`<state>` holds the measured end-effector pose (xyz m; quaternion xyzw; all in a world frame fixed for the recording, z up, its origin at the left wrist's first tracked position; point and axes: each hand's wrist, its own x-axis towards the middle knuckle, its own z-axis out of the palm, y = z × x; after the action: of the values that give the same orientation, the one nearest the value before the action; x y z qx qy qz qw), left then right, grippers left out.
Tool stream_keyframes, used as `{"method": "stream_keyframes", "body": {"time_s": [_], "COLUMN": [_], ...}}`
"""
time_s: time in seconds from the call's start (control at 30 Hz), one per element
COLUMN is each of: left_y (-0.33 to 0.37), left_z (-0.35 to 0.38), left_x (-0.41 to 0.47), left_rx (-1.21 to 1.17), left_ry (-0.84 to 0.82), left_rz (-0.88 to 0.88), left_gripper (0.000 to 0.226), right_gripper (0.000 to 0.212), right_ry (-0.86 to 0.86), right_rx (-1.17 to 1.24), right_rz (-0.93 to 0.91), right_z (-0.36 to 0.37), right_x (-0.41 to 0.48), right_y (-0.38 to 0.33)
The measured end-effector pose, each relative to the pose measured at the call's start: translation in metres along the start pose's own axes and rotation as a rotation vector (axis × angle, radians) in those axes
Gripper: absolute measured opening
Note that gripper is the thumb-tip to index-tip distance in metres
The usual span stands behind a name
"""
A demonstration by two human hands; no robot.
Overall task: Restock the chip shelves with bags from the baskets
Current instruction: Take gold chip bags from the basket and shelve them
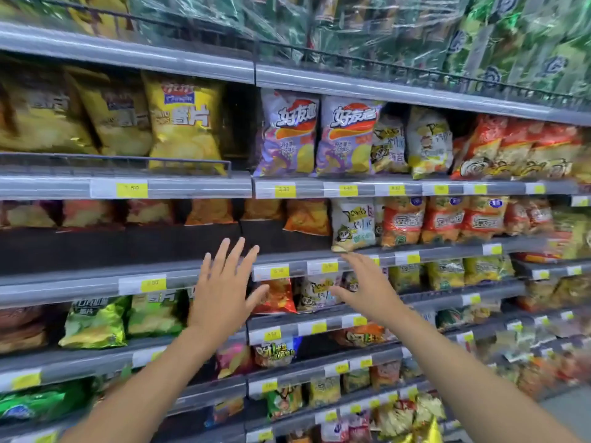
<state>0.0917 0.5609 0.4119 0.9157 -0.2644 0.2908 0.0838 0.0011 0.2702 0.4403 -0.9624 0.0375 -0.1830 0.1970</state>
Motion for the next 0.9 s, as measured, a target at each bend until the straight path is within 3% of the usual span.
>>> {"method": "stream_keyframes", "body": {"time_s": [0.3, 0.47, 0.9], "left_y": [0.164, 0.234, 0.349], "left_z": [0.066, 0.1, 0.22], "left_x": [-0.055, -0.068, -0.057], "left_rx": [-0.12, -0.201, -0.293], "left_ry": [-0.225, -0.336, -0.662], "left_rz": [0.176, 0.269, 0.43], "left_gripper": [0.08, 0.082, 0.084], "right_gripper": [0.081, 0.078, 0.071], "right_ry": [-0.122, -0.1, -0.223], "right_rx": [-0.086, -0.122, -0.056], "right_rz": [0.294, 0.442, 0.796], "right_z": [-0.02, -0.032, 0.003], "right_x": [-0.149, -0.208, -0.267], "right_y": [0.145, 0.202, 0.326]}}
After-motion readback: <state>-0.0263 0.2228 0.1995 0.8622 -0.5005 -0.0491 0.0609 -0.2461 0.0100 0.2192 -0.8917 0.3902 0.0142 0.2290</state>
